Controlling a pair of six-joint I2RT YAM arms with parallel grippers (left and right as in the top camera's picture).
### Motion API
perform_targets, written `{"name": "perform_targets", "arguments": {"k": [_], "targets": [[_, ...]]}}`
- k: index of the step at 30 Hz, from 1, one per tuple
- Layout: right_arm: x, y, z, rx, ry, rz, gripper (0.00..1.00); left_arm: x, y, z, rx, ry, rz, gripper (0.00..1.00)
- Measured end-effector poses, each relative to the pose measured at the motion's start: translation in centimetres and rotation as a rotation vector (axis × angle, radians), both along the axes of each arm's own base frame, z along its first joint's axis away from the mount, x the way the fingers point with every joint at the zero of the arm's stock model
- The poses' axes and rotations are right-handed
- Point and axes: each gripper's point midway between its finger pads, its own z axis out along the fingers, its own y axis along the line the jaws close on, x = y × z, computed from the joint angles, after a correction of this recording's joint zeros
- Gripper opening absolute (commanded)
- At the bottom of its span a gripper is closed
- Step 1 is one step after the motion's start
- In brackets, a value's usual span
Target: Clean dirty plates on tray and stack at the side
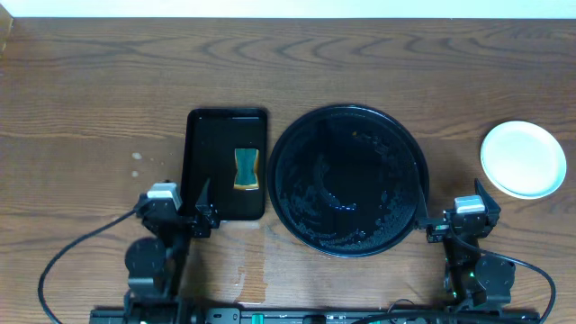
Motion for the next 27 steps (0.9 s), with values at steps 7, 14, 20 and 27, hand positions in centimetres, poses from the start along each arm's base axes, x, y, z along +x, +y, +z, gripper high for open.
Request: {"name": "perform_targets", "arguments": {"k": [7, 14, 20, 27], "targets": [[0.0, 0.0, 0.0, 0.000, 0.000, 0.000, 0.99, 0.0, 0.1, 1.9, 0.017, -0.199, 0.006, 0.85], [0.0, 0.0, 0.0, 0.000, 0.000, 0.000, 0.99, -0.4, 0.2, -0.3, 0.078, -0.121, 0.005, 0.85], [0.0, 0.0, 0.0, 0.000, 0.000, 0.000, 0.99, -0.5, 0.5, -1.2, 0.085, -0.078, 0.017, 0.85], [0.0, 0.0, 0.0, 0.000, 0.000, 0.000, 0.99, -0.5, 0.6, -1.3, 0.086, -0.076, 0.023, 0.85]]}}
